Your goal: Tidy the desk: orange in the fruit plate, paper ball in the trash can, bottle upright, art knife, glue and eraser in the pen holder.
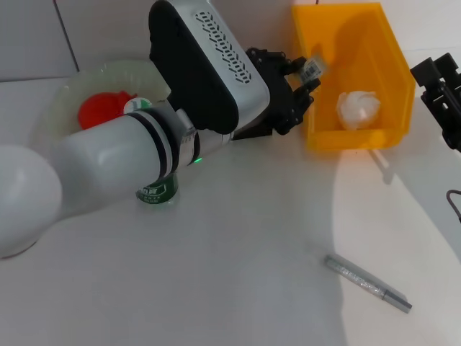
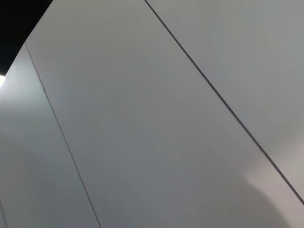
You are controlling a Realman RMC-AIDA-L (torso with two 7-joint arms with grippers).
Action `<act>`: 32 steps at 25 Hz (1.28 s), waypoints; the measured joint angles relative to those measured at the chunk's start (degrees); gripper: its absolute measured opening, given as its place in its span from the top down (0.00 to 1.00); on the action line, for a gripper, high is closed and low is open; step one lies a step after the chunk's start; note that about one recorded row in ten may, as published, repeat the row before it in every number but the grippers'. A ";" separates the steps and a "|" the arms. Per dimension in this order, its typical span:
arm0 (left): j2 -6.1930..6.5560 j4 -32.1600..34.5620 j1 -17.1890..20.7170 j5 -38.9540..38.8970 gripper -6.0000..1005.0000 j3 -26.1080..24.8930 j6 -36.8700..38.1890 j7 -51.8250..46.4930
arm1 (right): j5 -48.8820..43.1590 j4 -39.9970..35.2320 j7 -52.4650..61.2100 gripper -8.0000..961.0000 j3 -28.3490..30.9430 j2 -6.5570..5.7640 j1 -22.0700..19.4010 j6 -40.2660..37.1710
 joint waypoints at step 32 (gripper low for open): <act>-0.01 0.11 0.48 0.25 0.72 8.72 -6.07 0.00 | -3.35 3.34 -9.08 0.30 -0.89 -0.20 2.22 5.78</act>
